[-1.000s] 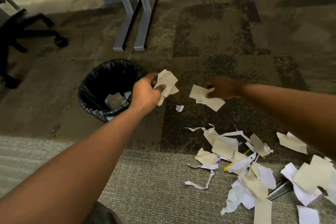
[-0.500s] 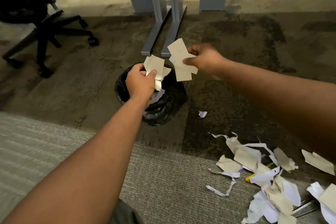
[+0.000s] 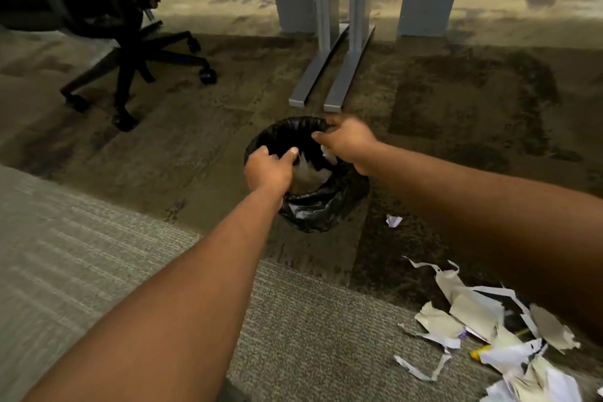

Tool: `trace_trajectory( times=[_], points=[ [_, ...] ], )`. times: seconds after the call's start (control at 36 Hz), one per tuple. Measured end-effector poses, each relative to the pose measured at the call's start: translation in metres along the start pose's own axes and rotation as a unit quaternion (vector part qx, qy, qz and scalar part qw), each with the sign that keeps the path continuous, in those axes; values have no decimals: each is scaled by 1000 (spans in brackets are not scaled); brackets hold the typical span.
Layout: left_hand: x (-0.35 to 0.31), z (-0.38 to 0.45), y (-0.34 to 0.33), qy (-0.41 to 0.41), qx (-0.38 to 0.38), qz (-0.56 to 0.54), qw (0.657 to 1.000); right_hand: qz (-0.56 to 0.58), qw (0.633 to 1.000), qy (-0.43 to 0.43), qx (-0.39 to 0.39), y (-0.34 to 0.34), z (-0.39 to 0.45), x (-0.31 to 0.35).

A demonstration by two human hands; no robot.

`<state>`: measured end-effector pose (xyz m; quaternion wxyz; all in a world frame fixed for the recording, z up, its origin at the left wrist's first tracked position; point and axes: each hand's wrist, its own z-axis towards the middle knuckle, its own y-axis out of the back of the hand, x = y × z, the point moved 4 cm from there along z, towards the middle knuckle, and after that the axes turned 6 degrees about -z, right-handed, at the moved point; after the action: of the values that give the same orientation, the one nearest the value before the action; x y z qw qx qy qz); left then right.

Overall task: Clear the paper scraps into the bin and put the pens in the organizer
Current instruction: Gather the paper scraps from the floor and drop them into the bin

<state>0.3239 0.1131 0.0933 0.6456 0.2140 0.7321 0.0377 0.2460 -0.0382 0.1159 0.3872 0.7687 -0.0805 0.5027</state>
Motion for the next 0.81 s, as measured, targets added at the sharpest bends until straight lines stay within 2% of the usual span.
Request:
trace_trajectory(
  times=[0.11, 0.22, 0.39, 0.47, 0.67, 0.81],
  points=[
    [4, 3, -8, 11, 14, -20, 1000, 60, 998, 14, 5, 11, 0, -11],
    [1, 2, -20, 9, 38, -51, 998, 50, 996, 48, -54, 31, -4, -30],
    [-12, -14, -40, -43, 54, -50, 996, -117, 988, 49, -88, 56, -4, -73],
    [-17, -29, -49, -94, 70, -17, 993, -198, 973, 83, -88, 65, -6, -96],
    [-10, -65, -83, -194, 132, 59, 970, -385, 919, 82, 11, 65, 2, -148],
    [10, -83, -106, -219, 185, 137, 948, -479, 862, 83, 144, 42, -1, -187]
  ],
)
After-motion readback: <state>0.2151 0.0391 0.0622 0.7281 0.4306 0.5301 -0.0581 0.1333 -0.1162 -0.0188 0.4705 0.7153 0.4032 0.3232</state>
